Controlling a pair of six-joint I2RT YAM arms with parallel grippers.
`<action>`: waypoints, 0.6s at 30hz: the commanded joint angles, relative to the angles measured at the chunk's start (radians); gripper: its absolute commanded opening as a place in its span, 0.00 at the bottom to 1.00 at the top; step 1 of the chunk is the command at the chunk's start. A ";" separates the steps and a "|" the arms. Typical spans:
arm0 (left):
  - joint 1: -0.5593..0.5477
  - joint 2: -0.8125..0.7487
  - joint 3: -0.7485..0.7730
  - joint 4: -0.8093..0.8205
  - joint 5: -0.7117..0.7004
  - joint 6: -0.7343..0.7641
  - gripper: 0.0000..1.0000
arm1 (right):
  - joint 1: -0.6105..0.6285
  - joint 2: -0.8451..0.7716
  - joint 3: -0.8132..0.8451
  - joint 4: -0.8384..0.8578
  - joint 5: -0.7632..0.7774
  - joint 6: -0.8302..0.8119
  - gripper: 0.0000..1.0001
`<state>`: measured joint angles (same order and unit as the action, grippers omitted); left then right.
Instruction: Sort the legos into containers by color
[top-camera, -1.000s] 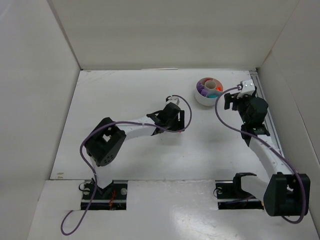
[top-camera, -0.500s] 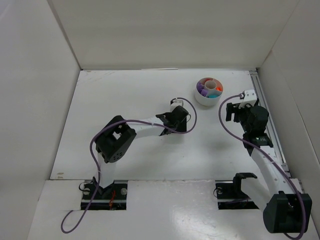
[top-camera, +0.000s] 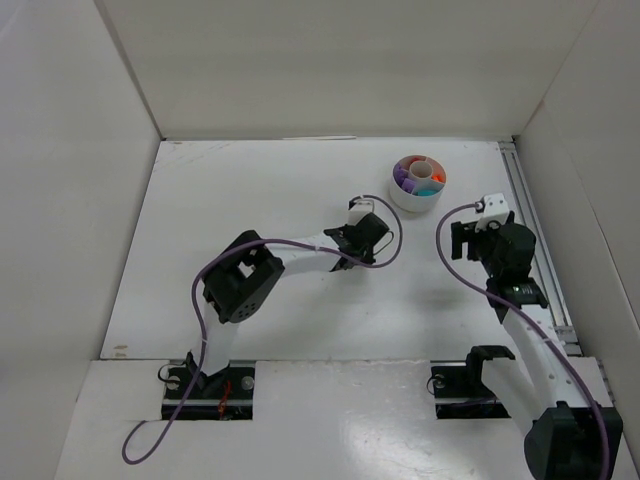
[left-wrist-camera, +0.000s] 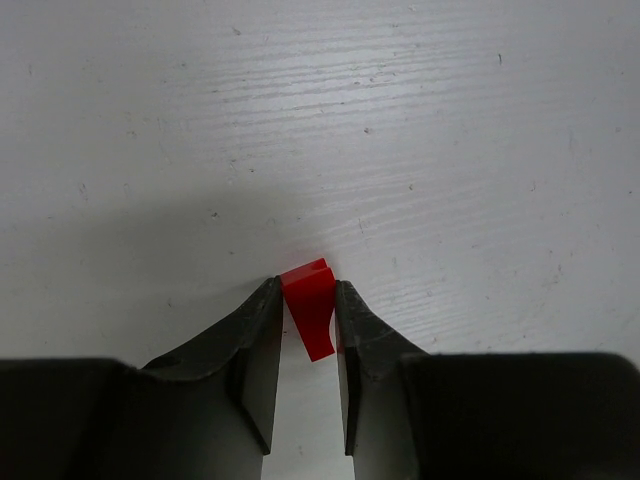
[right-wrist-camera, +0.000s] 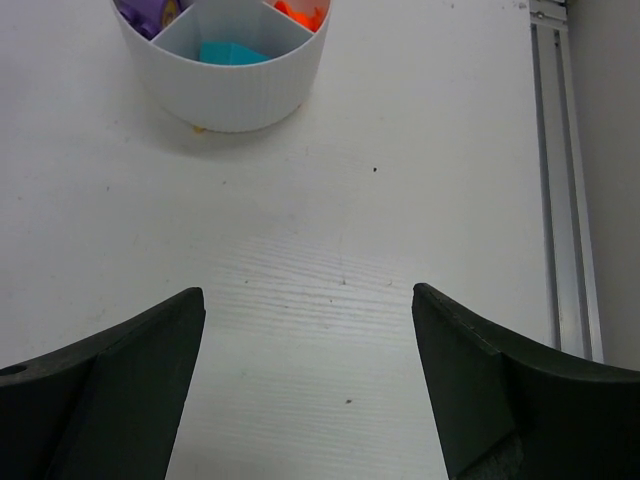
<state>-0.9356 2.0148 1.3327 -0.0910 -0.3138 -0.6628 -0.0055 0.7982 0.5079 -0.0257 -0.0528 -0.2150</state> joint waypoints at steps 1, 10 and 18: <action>-0.006 -0.013 0.022 -0.041 -0.025 0.012 0.04 | -0.004 -0.013 -0.006 -0.010 -0.048 -0.018 0.89; -0.006 -0.272 -0.206 0.256 0.155 0.330 0.00 | -0.004 0.051 0.070 -0.054 -0.301 -0.066 0.92; -0.005 -0.419 -0.212 0.330 0.064 0.532 0.00 | -0.013 0.098 0.144 -0.150 -0.322 -0.066 0.92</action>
<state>-0.9516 1.6272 1.0698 0.1703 -0.2096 -0.2337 -0.0120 0.9142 0.5945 -0.1360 -0.3767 -0.2737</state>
